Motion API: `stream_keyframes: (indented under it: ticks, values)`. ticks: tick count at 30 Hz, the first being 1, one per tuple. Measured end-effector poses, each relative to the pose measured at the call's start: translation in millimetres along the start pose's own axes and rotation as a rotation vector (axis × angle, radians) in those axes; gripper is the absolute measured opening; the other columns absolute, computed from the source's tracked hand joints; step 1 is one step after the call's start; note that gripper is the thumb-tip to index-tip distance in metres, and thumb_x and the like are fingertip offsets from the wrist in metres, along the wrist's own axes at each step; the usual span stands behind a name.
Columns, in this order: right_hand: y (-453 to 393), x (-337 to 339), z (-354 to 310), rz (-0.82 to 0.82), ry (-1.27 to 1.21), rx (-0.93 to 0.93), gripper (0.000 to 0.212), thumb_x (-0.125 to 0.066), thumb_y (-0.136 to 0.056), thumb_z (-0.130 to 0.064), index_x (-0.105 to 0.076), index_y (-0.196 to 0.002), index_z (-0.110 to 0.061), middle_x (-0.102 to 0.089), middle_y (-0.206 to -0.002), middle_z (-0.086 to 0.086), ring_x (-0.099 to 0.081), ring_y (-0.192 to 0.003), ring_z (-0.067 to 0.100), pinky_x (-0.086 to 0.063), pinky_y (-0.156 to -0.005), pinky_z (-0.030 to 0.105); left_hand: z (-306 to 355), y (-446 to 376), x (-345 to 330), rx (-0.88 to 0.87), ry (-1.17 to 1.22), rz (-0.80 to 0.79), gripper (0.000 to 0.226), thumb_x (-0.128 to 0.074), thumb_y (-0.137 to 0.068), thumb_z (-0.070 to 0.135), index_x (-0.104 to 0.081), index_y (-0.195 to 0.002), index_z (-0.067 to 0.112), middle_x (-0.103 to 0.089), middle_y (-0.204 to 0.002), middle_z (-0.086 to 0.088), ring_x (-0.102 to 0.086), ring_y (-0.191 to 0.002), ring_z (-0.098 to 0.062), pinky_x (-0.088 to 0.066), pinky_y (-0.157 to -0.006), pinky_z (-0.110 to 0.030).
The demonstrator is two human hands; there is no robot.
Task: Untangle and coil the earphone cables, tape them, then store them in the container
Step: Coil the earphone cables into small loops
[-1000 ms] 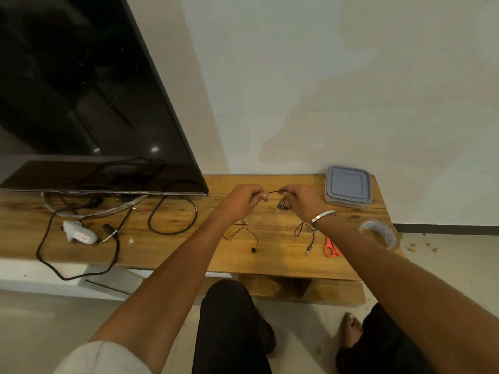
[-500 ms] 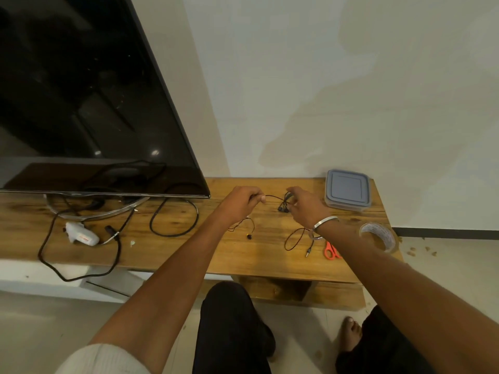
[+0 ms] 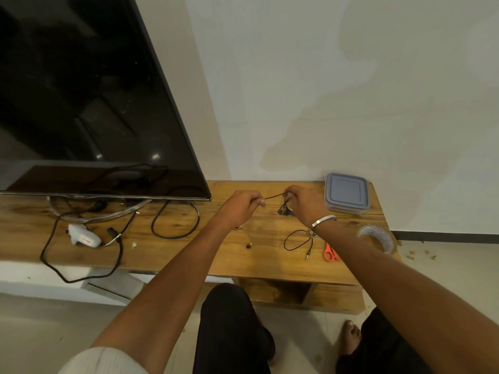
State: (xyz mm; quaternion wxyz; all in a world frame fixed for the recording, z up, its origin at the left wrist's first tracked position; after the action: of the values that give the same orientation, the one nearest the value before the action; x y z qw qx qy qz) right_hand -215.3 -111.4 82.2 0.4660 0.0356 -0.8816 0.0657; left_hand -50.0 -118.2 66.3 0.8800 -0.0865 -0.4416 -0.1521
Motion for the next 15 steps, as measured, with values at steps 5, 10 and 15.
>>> stream_keyframes:
  ticks: [5, 10, 15]
  values:
    - [2.4, 15.4, 25.7, 0.071, 0.024, -0.137, 0.025, -0.044, -0.096, -0.013, -0.067, -0.105, -0.012, -0.070, -0.103, 0.010, -0.064, -0.095, 0.032, -0.051, -0.080, 0.039, -7.5, 3.5, 3.9, 0.029, 0.013, 0.018, 0.023, -0.051, -0.100, 0.026, -0.071, -0.093, 0.015, -0.070, -0.091, -0.003, -0.059, -0.075, -0.019, -0.048, -0.068, -0.033]
    - [9.7, -1.3, 36.3, -0.130, 0.073, -0.229, 0.030, -0.048, -0.090, -0.016, -0.060, -0.118, -0.016, -0.065, -0.115, 0.009, -0.059, -0.107, 0.031, -0.049, -0.091, 0.043, 2.0, 5.1, 2.8, 0.020, 0.024, 0.008, 0.025, -0.050, -0.100, 0.026, -0.071, -0.095, 0.014, -0.069, -0.093, -0.002, -0.055, -0.070, -0.014, -0.045, -0.065, -0.031]
    - [14.4, -18.5, -4.2, -0.260, -0.004, -0.002, 0.040, -0.054, -0.090, -0.028, -0.049, -0.129, -0.023, -0.063, -0.115, -0.005, -0.058, -0.111, 0.019, -0.044, -0.097, 0.046, 16.9, 4.2, -6.0, 0.002, 0.028, -0.009, 0.022, -0.052, -0.099, 0.024, -0.071, -0.094, 0.015, -0.071, -0.093, -0.003, -0.058, -0.076, -0.016, -0.044, -0.067, -0.030]
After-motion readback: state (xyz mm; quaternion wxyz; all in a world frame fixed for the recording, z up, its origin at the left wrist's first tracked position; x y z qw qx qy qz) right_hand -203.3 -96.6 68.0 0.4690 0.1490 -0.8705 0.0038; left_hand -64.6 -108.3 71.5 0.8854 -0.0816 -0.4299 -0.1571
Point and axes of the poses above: each hand's wrist, its own y-axis away from the middle knuckle, its own x-axis out of the back of the hand, z = x × y, the point moved 8 cm from there along -y, towards the middle knuckle
